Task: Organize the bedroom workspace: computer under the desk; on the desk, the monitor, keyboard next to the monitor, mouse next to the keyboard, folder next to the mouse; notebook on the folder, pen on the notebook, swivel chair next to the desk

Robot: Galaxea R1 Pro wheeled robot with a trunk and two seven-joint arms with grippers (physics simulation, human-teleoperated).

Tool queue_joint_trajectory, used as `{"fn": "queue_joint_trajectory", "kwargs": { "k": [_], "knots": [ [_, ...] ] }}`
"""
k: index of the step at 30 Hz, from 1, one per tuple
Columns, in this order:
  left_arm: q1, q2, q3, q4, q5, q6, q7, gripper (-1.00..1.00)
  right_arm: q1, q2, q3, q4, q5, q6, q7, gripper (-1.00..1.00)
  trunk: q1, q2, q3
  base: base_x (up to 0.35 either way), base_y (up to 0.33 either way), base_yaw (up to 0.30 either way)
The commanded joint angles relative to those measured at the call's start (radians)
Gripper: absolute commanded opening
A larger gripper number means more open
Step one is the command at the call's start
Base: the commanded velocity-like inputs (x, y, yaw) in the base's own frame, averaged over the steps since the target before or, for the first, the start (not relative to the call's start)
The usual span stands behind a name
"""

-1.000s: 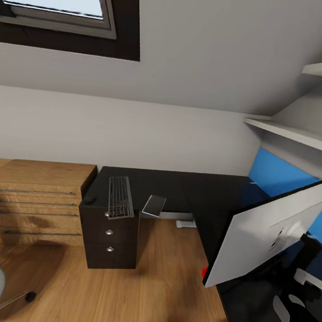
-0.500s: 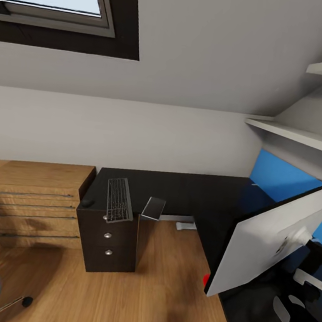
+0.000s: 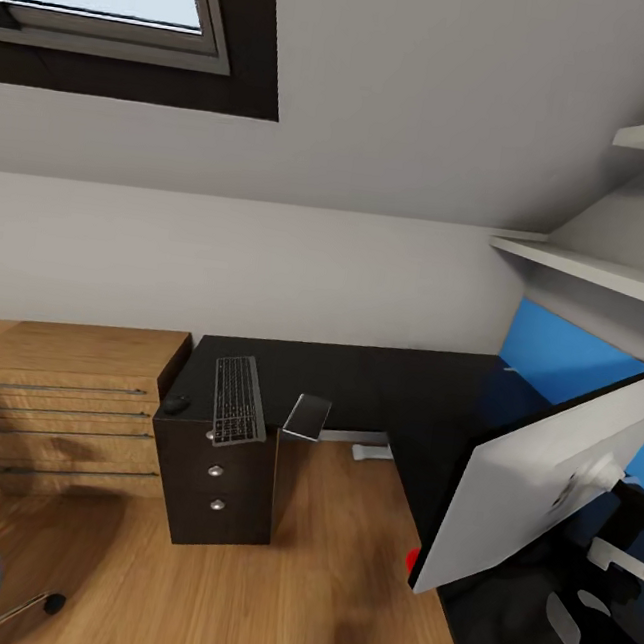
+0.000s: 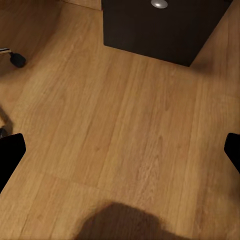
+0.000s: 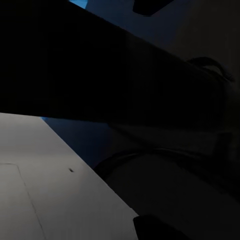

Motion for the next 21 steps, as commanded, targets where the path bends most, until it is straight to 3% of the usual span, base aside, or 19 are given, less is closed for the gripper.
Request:
{"fn": "queue_joint_trajectory", "kwargs": {
  "k": [1, 6, 21],
  "knots": [
    [-0.001, 0.001, -0.006, -0.002, 0.010, -0.006, 0.006, 1.00, -0.001, 0.000, 0.004, 0.001, -0.011, -0.005, 0.001, 1.00, 0.000, -0.001, -0.001, 0.024, -0.030, 0.000],
    [-0.001, 0.001, -0.006, -0.002, 0.010, -0.006, 0.006, 1.00, -0.001, -0.001, 0.003, 0.001, -0.011, -0.004, 0.001, 1.00, 0.000, -0.001, -0.001, 0.093, -0.128, 0.000],
    [-0.001, 0.003, -0.004, -0.002, 0.011, -0.005, 0.002, 1.00, -0.001, -0.010, 0.000, 0.001, -0.013, 0.000, -0.001, 1.00, 0.000, -0.001, -0.001, 0.006, -0.009, 0.000]
  ]
}}
